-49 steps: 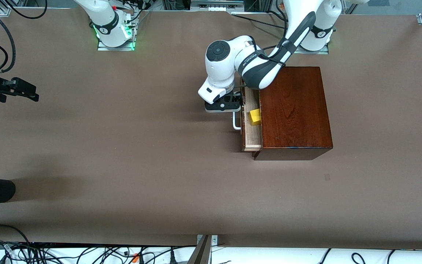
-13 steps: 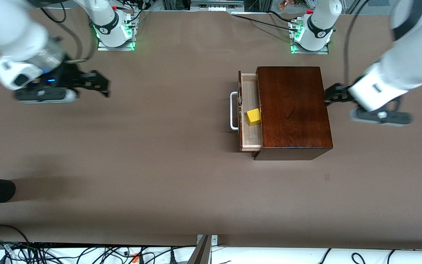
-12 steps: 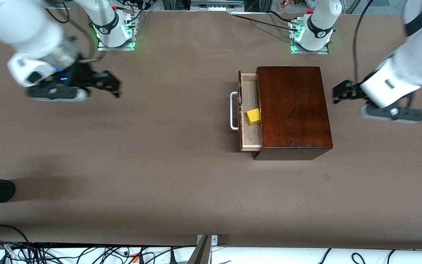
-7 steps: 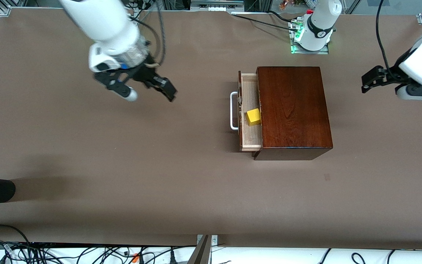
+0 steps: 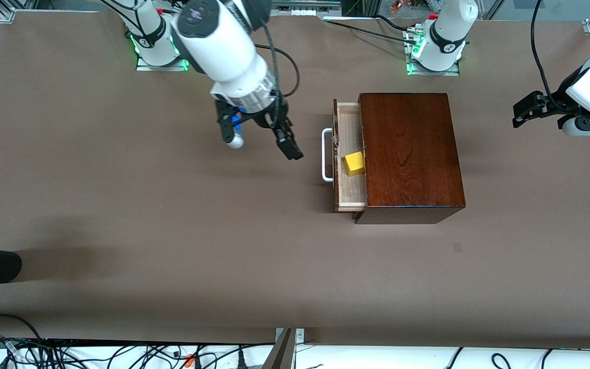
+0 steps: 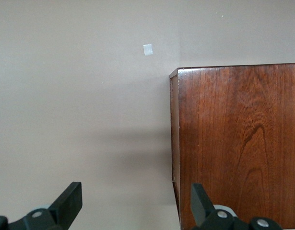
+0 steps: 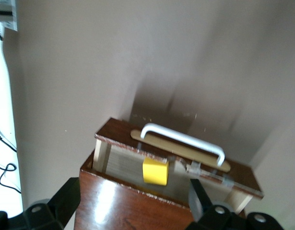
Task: Open drawer, take yellow block, close drawer
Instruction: 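Move the right gripper over the yellow cube in the drawer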
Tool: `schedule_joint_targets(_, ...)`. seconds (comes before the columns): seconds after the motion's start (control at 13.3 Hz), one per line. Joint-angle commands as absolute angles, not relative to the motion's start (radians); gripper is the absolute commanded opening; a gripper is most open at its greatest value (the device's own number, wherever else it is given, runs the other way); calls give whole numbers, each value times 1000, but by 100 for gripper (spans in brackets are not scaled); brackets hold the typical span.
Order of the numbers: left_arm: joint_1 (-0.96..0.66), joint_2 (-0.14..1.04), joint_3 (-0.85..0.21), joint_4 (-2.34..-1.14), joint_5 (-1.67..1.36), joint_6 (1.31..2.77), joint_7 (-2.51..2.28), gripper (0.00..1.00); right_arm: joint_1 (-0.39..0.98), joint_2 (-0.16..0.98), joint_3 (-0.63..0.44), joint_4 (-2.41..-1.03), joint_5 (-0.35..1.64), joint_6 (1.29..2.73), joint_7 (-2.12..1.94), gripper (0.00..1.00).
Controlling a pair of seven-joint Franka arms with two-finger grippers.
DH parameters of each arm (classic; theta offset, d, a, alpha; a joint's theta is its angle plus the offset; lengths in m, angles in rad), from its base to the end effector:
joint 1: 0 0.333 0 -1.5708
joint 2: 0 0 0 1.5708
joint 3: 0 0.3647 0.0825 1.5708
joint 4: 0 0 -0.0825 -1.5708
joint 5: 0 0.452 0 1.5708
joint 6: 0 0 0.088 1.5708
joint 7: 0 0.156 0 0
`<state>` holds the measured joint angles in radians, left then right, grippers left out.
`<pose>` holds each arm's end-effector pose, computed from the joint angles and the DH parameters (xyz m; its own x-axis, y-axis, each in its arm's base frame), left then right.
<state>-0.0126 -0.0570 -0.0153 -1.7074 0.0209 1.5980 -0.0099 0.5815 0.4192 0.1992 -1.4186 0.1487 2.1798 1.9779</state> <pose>0.5983 -0.0137 0.5877 0.9985 -0.0185 -0.0522 -0.0196 -0.9996 -0.0222 0.5896 0.5640 0.4827 0.2948 -0.8952 -0.3342 -0.9488 -0.2328 -0.2134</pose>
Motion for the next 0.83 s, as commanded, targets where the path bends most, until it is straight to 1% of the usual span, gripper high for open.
schedule_joint_targets(0.0,-17,-71,-17,-1715,15,1597,18,100,638,536,189,-1272,158,2186,2095,100)
schedule_joint_targets(0.38,-21,-66,-21,-1697,15,1598,12,100,712,725,183,-1100,153,2201,2207,100)
schedule_joint_targets(0.6,-25,-66,-21,-1690,15,1598,14,100,738,771,180,-1094,149,2252,2209,100)
schedule_joint_targets(0.75,-28,-66,-21,-1689,15,1598,14,100,761,798,176,-1094,112,2275,2209,100)
